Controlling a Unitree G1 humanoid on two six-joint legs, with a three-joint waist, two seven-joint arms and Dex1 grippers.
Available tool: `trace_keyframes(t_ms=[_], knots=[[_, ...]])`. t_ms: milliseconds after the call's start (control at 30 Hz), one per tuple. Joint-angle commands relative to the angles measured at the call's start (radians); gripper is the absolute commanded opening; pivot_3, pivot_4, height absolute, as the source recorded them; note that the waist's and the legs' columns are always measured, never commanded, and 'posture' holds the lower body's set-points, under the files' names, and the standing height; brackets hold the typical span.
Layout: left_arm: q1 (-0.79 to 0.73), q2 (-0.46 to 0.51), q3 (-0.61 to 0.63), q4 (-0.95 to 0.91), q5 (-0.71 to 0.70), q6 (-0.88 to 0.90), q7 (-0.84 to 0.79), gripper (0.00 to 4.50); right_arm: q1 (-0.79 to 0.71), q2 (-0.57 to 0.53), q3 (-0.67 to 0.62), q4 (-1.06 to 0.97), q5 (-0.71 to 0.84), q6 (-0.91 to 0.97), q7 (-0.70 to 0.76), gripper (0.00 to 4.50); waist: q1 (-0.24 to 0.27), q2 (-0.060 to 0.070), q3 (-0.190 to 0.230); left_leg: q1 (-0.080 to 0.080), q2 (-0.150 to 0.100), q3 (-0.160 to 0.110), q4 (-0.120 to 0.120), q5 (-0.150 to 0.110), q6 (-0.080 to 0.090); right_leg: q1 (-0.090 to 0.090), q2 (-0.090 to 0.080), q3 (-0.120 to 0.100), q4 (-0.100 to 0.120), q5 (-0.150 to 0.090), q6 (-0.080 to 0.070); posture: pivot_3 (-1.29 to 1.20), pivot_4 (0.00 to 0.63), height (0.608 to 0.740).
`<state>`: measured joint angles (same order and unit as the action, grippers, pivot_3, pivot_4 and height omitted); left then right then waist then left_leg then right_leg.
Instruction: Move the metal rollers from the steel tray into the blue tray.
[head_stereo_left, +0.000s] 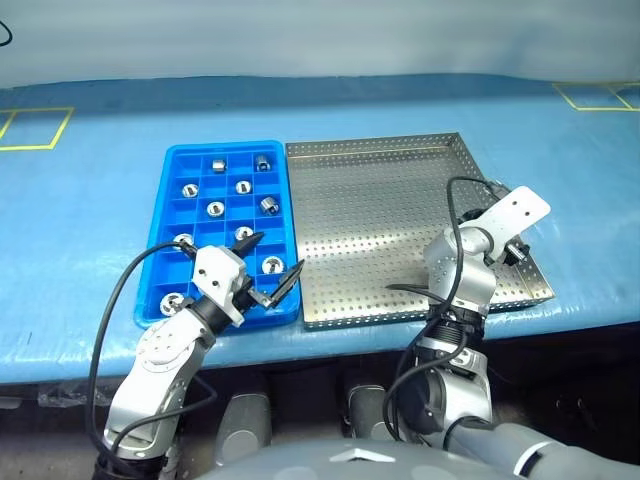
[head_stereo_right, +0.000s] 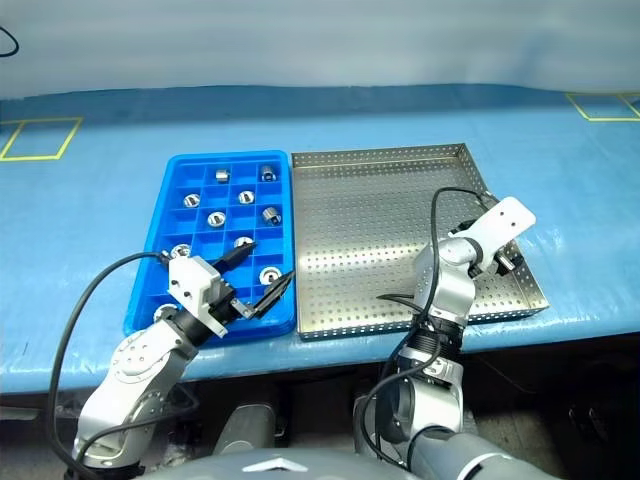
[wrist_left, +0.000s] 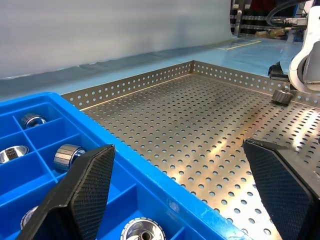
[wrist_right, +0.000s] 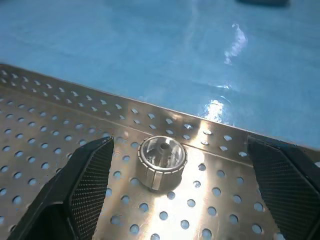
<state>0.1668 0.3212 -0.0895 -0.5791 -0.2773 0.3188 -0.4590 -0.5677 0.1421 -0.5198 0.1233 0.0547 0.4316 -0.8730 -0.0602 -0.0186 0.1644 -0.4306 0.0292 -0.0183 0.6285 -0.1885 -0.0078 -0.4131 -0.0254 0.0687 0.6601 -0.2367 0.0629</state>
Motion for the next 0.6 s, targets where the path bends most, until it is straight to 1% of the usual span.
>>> trace_keyframes(t_ms=[33, 233, 600], knots=[[0.002, 0.002, -0.003, -0.012, -0.004, -0.017, -0.003, 4.5, -0.059, 0.014, -0.015, 0.044, 0.037, -0.069, -0.023, 4.46, -0.004, 0.0, 0.0, 0.0, 0.0, 0.0, 0.0, 0.0, 0.0, 0.0, 0.0, 0.0, 0.0, 0.001, -0.002, 0.03, 0.15, 0.74], [0.004, 0.004, -0.001, -0.014, -0.003, -0.017, -0.003, 4.5, -0.09, -0.009, -0.017, 0.146, 0.085, -0.121, -0.019, 4.46, -0.004, 0.002, 0.0, 0.0, 0.0, 0.0, 0.0, 0.0, 0.0, 0.0, 0.0, 0.0, 0.0, 0.002, -0.003, 0.03, 0.15, 0.74], [0.003, 0.004, 0.004, -0.013, -0.004, -0.019, -0.002, 4.5, -0.142, -0.081, -0.029, 0.307, 0.101, -0.205, -0.041, 4.46, -0.002, 0.003, 0.0, 0.0, 0.0, 0.0, 0.0, 0.0, 0.0, 0.0, 0.0, 0.001, 0.0, 0.002, -0.003, 0.04, 0.15, 0.74]])
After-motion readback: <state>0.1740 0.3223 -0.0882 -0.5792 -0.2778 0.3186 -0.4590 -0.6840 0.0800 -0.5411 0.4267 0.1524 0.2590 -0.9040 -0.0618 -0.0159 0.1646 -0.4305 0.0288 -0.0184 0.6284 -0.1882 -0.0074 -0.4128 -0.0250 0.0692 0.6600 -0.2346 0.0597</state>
